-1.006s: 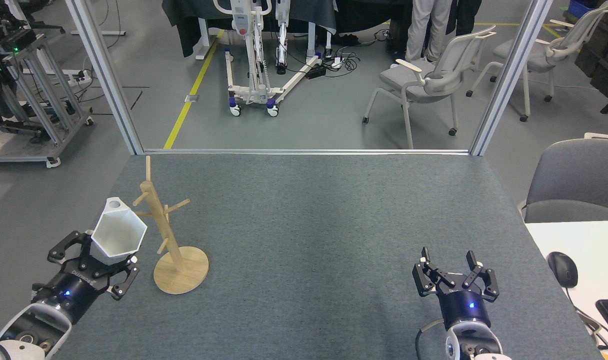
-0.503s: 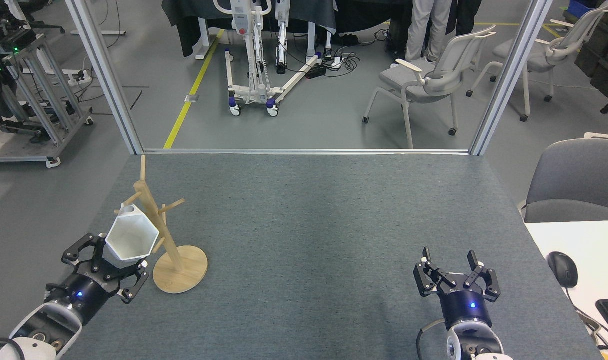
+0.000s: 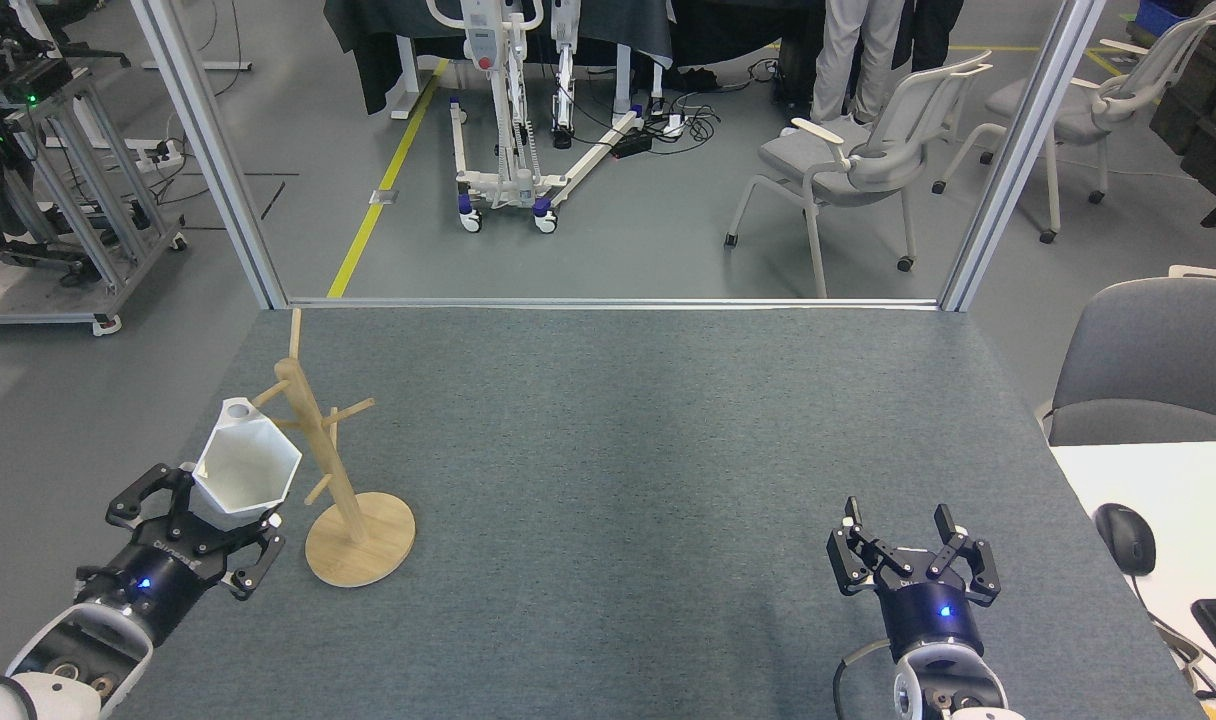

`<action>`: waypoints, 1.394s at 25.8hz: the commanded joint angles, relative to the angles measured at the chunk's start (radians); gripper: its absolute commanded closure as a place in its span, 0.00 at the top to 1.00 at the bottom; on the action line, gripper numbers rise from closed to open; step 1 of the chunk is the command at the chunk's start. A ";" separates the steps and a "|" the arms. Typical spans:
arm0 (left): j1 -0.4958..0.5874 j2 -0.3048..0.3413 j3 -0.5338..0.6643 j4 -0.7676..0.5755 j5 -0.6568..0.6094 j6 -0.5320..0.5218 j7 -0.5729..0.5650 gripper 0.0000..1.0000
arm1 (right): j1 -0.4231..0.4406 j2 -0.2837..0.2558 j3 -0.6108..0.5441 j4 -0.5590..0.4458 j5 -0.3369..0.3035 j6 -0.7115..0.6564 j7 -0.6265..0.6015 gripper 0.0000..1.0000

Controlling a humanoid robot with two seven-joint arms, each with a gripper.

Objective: Hang cup on storage rack
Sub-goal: 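Hook the cup handle onto a peg of the wooden stand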

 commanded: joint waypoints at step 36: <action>-0.063 -0.026 0.001 0.107 0.020 -0.013 0.036 0.24 | -0.001 -0.002 0.002 0.006 0.003 0.000 0.000 0.99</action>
